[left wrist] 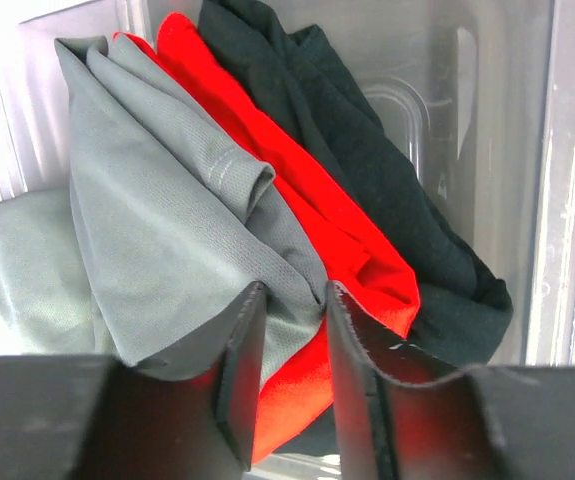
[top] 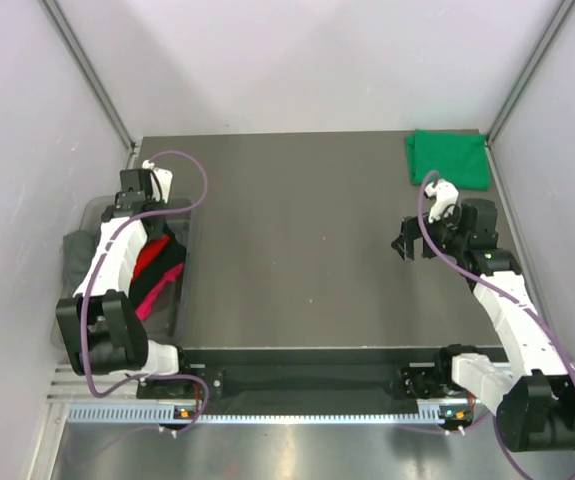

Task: Fold and stack the t-shirts
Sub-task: Grab the tshirt from the pile

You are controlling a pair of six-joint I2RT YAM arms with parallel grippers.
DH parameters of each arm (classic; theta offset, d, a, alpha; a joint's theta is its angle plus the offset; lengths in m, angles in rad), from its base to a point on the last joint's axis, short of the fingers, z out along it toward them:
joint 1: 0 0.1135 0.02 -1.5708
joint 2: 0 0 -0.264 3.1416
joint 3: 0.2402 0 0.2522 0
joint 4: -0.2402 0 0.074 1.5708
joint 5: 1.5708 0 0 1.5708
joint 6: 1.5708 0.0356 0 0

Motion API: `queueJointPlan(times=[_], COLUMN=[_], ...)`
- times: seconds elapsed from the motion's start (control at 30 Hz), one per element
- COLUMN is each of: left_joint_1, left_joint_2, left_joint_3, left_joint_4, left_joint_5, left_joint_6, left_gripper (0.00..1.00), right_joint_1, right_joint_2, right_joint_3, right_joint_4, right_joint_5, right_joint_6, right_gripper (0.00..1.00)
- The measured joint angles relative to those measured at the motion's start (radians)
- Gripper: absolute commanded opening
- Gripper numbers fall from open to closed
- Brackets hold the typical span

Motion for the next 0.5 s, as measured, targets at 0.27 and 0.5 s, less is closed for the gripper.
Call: queueJointPlan(times=[0.27,0.5], left_joint_1=[0.003,0.005], left_joint_2=[0.014,-0.05], left_joint_3=[0.001,0.13], left_joint_4=[0.014,-0.067], left_joint_5=[-0.013,0.064], left_joint_6=[-0.009,-0.023], left_gripper=[0.0,0.0], right_joint_1=[-0.006,-0.008], right_joint_2=[-0.003,-0.028], right_joint_3=[0.0,0.005], right_joint_4=[0.005,0.003], right_joint_5=[-0.013,-0.005], right_joint_6=[-0.006,-0.055], right_gripper=[1.0,1.0])
